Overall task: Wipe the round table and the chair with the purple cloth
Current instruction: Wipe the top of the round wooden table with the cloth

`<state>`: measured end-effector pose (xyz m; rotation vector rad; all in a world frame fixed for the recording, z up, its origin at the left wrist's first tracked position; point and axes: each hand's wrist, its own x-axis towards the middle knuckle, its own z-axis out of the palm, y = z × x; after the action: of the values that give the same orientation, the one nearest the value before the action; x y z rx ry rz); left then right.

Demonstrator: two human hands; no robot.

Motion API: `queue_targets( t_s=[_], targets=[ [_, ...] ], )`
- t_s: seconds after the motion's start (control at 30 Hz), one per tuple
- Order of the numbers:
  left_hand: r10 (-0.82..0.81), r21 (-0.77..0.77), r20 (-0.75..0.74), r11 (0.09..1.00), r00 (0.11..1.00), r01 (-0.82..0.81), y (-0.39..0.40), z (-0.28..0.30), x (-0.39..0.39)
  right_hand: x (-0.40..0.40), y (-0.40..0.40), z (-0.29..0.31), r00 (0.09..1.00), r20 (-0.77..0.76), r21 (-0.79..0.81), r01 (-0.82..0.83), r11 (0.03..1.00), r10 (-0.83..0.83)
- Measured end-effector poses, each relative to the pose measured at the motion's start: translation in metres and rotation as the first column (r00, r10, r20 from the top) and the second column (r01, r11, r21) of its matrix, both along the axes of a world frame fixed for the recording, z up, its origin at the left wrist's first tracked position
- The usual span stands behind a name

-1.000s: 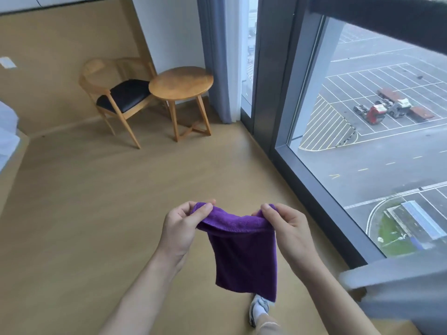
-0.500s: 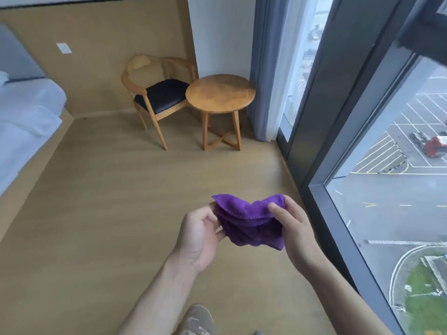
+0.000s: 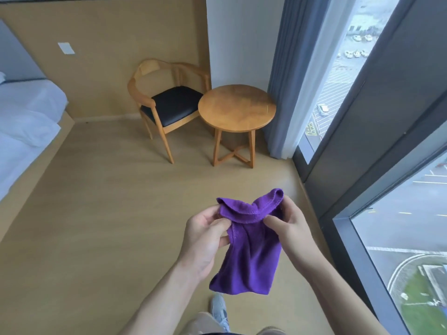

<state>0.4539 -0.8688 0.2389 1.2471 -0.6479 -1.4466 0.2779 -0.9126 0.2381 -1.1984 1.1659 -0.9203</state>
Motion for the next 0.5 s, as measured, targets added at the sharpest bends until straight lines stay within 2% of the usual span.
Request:
queue_targets(
  t_s=[0.17,0.27,0.4,0.5],
  targets=[
    [0.070,0.044,0.078,0.996,0.994,-0.073,-0.066,0.008,0.031,0.057,-0.055,0.011,0.993,-0.110,-0.066,-0.043,0.997,0.036],
    [0.108,0.048,0.044,0.993,0.993,-0.110,-0.099,0.009,0.048,0.079,-0.087,0.012,0.987,-0.159,-0.126,-0.047,0.991,0.027],
    [0.125,0.055,0.019,0.990,0.992,-0.126,-0.152,0.005,0.063,0.102,-0.138,-0.001,0.975,-0.217,-0.110,-0.069,0.992,0.044],
    [0.101,0.064,-0.003,0.993,0.995,-0.101,-0.193,0.001,0.073,0.119,-0.185,-0.014,0.984,-0.180,-0.078,-0.008,0.997,-0.006]
  ],
)
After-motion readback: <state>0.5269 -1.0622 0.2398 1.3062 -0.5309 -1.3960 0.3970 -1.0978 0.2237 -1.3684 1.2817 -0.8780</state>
